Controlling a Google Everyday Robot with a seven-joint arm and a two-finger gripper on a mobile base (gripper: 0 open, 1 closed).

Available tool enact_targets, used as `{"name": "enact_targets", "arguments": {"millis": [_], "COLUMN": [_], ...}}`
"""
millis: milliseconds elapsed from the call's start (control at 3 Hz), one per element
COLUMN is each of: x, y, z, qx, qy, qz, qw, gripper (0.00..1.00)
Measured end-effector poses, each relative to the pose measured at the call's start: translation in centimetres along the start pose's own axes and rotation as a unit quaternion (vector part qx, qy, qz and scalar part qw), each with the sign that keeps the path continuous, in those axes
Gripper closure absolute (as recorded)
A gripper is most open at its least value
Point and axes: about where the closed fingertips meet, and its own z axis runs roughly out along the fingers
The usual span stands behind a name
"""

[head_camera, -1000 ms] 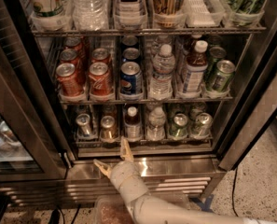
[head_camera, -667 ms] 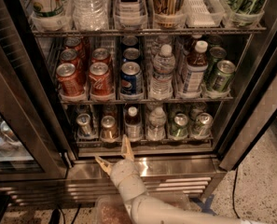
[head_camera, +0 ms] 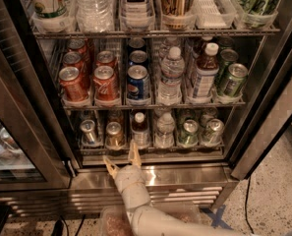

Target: Pick orange can from bottom shelf of fridge

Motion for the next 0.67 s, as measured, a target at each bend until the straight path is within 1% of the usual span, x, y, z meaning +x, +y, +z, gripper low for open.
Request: {"name": "enact_targets", "arguments": {"millis": [333,667], "x": [-0.18,-0.36], "y": [-0.26,-0.03], "z": [0.59,1.03], "qx": [0.019,0.023], "qy": [-0.006,-0.012], "qz": [0.002,0.011], "qw": [0.9998,0.9996], "gripper": [0.28,0.27]}}
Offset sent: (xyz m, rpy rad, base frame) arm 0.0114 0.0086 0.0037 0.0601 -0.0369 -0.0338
